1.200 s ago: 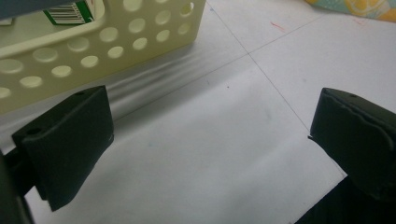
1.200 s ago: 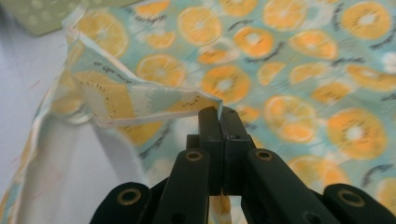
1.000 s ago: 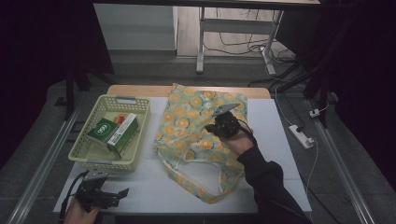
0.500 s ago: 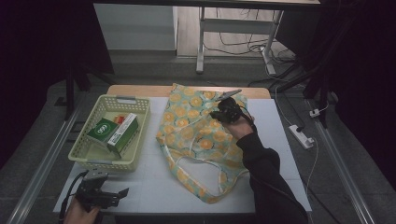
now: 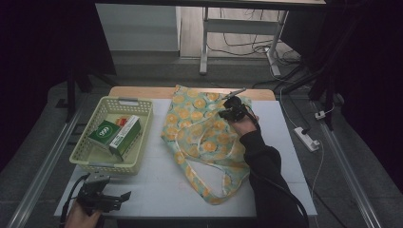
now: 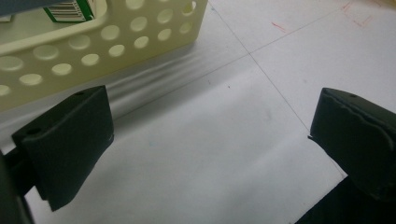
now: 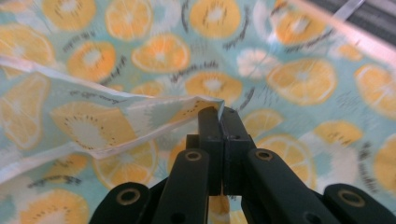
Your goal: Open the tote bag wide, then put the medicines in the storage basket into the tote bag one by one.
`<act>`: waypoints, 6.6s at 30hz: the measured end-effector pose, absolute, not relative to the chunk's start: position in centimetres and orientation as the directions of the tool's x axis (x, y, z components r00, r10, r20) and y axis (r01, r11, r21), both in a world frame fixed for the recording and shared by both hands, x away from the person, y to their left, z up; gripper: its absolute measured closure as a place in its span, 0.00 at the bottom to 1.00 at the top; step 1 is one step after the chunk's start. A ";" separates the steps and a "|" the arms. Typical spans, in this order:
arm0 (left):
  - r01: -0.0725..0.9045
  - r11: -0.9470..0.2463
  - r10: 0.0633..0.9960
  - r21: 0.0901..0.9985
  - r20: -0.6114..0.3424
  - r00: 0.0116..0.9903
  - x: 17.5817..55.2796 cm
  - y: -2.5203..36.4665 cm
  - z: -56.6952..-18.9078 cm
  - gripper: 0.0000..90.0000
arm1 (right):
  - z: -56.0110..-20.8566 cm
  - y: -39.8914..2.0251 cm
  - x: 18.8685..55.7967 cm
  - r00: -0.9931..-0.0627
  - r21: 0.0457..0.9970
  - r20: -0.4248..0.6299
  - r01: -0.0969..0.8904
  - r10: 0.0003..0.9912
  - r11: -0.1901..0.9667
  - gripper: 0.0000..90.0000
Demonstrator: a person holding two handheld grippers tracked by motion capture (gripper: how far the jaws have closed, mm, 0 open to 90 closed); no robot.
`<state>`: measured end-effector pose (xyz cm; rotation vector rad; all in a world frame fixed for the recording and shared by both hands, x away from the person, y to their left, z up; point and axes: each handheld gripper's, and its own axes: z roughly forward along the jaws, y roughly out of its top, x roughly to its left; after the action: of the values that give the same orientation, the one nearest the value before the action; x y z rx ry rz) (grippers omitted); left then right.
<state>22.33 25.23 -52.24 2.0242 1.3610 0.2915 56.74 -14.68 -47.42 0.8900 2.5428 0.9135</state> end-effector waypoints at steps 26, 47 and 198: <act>0.736 -0.230 0.886 0.636 -0.176 0.429 22.3 25.3 -52.2 0.00 | -46.2 -14.8 50.7 -0.819 0.699 0.106 0.465 0.563 0.544 0.21; 0.736 -0.224 0.886 0.639 -0.181 0.426 22.3 25.3 -52.2 0.00 | -49.3 -17.1 43.9 -0.871 0.604 0.104 0.438 0.480 0.665 0.06; 0.628 -0.152 0.861 0.763 -0.209 0.463 21.8 29.1 -48.5 0.00 | -40.6 -15.0 46.8 -0.875 0.815 0.080 0.333 0.477 0.474 0.99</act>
<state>21.80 29.12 -48.47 1.8710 1.2523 0.3502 46.77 -15.05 -40.62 0.7092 2.5588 1.3604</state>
